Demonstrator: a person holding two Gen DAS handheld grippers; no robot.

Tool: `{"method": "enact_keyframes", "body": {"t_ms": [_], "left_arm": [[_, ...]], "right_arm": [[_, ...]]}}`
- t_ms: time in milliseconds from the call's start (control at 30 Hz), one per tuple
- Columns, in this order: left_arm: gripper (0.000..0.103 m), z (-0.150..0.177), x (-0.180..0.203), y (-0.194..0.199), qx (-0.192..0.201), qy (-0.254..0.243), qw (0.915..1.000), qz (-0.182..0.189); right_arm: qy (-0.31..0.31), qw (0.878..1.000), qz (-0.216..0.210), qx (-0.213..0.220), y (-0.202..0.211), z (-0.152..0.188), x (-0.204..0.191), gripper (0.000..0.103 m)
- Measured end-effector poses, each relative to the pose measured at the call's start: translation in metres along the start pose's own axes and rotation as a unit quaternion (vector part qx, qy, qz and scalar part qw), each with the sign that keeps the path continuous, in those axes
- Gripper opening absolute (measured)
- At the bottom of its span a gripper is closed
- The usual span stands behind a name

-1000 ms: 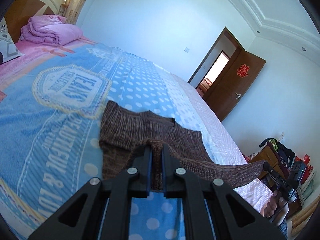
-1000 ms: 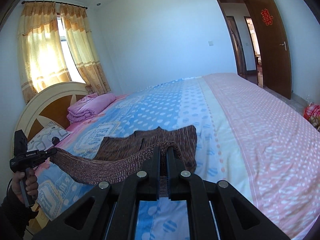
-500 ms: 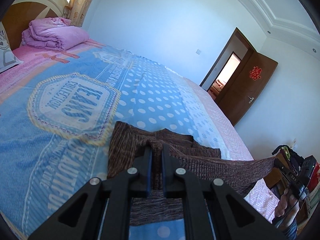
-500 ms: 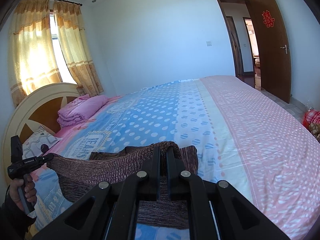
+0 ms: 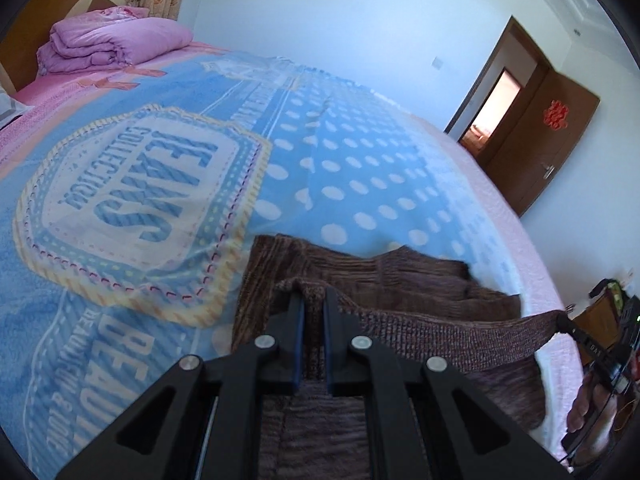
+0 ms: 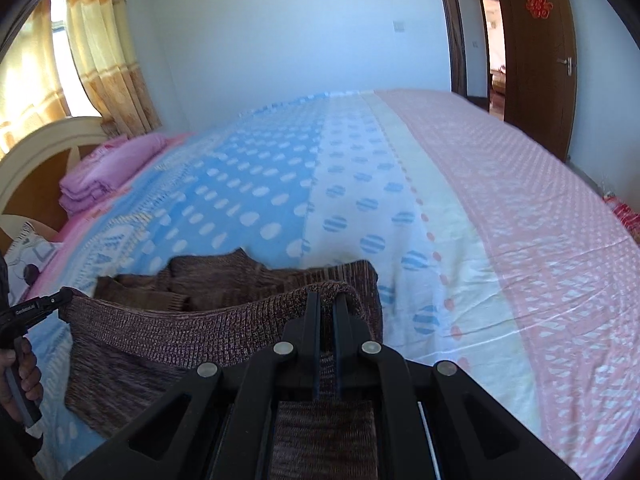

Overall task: Fold small clothes
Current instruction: 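Lift the hem with both grippers and fold it over toward the collar, then open both grippers and release the sweater folded in half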

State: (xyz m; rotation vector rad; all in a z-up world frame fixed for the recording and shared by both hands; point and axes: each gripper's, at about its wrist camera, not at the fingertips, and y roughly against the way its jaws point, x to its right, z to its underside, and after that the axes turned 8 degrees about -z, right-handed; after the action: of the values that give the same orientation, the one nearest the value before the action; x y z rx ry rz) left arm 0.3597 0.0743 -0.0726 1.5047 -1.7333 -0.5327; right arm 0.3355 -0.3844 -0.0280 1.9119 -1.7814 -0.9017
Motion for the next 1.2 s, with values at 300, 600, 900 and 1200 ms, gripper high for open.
{"method": "enact_keyframes", "body": {"t_ms": [300,600,900,1200], "left_arm": [[0.083,0.045,0.022,0.039,0.036,-0.152,0.9844,-0.081],[0.081,0.043,0.064,-0.024,0.033,-0.311,0.9176,-0.245],[0.087,-0.035,0.029,-0.003,0.067,-0.191,0.9397,-0.276],[0.091,0.049,0.013,0.04,0.054,-0.182,0.9609,-0.201]], "right_arm": [[0.057,0.997,0.01,-0.059,-0.026,0.025,-0.002,0.067],[0.226,0.959,0.125,-0.114,-0.079,0.022,-0.047,0.067],[0.134,0.982,0.135,-0.025,-0.045,-0.045,-0.019,0.067],[0.102,0.994,0.027,-0.04,0.009,0.045,-0.014,0.067]]}}
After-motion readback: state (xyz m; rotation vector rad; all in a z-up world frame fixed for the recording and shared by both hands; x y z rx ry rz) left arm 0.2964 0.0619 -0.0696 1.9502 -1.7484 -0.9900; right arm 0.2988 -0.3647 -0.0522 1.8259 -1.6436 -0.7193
